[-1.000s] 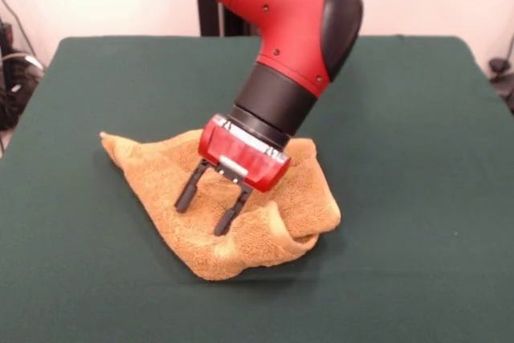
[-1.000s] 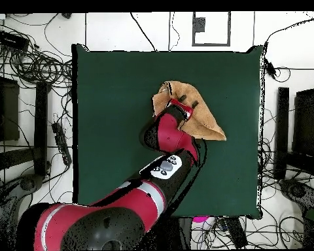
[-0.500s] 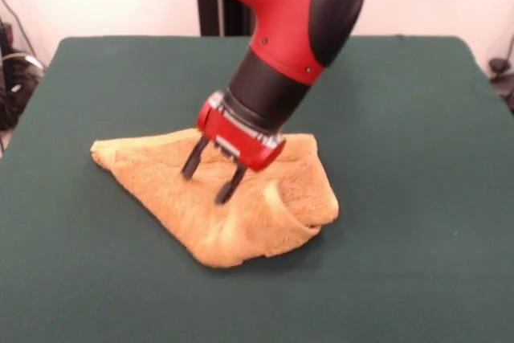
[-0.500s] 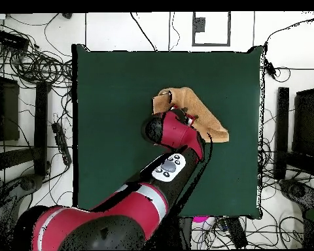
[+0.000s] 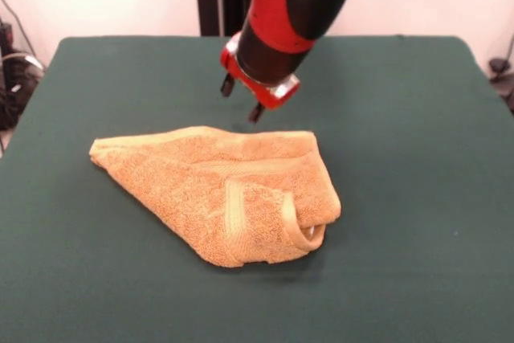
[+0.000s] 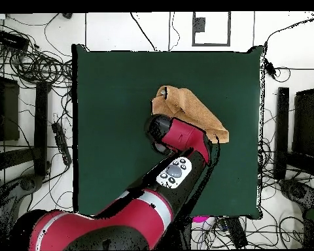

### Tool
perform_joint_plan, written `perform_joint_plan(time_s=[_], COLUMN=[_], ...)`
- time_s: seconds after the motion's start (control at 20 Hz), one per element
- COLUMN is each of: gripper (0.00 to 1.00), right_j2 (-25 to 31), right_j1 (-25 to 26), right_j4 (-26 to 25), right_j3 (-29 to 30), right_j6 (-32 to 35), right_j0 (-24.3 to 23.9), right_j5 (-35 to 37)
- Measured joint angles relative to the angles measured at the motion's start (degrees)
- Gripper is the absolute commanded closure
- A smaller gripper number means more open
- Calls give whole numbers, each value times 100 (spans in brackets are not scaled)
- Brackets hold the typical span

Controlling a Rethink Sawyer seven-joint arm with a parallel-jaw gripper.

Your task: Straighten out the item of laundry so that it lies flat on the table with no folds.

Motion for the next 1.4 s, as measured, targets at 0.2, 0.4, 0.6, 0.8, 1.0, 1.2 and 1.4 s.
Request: perform_joint_plan(time_s=[0.2, 0.4, 0.6, 0.8, 1.0, 1.2, 1.4], gripper=[0, 0, 0, 0, 0, 0, 0], right_j2=[4, 167, 416, 581, 689, 748, 831], right_j1=[11, -14, -193, -414, -629, -823, -1061], right_j4=[-18, -18, -21, -21, -19, -17, -15], right_j3=[135, 304, 665, 969, 1162, 1211, 1229], right_j6=[0, 0, -1, 0, 0, 0, 0], right_j0=[-81, -221, -344, -351, -272, -155, -62], right_j5=[-111, -1073, -2231, -2509, -2370, -2020, -1570])
